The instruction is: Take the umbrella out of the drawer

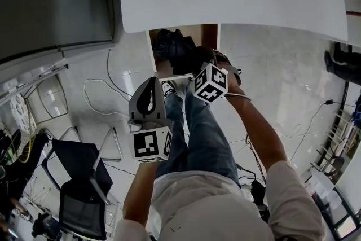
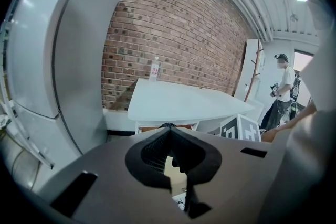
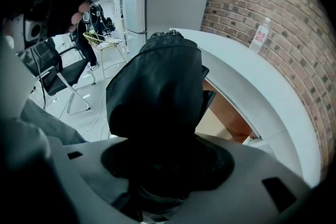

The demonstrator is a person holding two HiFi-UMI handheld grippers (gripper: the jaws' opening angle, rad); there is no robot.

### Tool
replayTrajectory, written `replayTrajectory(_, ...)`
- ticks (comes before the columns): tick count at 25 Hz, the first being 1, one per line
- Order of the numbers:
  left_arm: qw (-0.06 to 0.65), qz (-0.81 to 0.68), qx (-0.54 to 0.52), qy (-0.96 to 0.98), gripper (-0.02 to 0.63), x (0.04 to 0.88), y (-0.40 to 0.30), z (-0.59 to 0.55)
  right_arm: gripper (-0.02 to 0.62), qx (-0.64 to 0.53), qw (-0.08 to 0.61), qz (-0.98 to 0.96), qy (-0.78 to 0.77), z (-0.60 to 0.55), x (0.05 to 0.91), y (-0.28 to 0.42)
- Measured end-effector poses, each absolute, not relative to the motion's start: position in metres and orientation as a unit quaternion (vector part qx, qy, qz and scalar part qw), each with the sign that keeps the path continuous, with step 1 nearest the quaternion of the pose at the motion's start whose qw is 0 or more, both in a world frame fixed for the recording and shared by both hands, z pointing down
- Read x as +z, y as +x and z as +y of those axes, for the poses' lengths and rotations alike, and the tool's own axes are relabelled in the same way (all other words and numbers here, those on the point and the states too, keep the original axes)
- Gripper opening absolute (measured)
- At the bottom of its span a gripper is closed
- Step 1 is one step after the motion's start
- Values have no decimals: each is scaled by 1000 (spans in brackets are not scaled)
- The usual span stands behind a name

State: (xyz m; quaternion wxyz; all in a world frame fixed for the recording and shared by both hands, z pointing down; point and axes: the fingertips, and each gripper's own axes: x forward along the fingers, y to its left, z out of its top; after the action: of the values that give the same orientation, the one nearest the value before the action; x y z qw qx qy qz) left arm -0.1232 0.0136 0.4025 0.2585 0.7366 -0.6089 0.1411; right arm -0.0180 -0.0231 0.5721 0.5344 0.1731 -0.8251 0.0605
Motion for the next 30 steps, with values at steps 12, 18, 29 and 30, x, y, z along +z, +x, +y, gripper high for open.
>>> replayTrajectory(12,241,-601,143,748,16,373,-123,5,249,71,520,-831,185,-17,532,-18)
replayTrajectory(18,239,-606,135,747,16,354,-125,2,249,72,509,-834,200,-21,501,-14)
replayTrajectory(29,244,-613,106,744,16,311,-119,2,249,82,479,-846,220,-24,446,-2)
replayTrajectory(30,243,-614,103,744,16,306,-118,2,249,82,477,-847,221,-24,441,0)
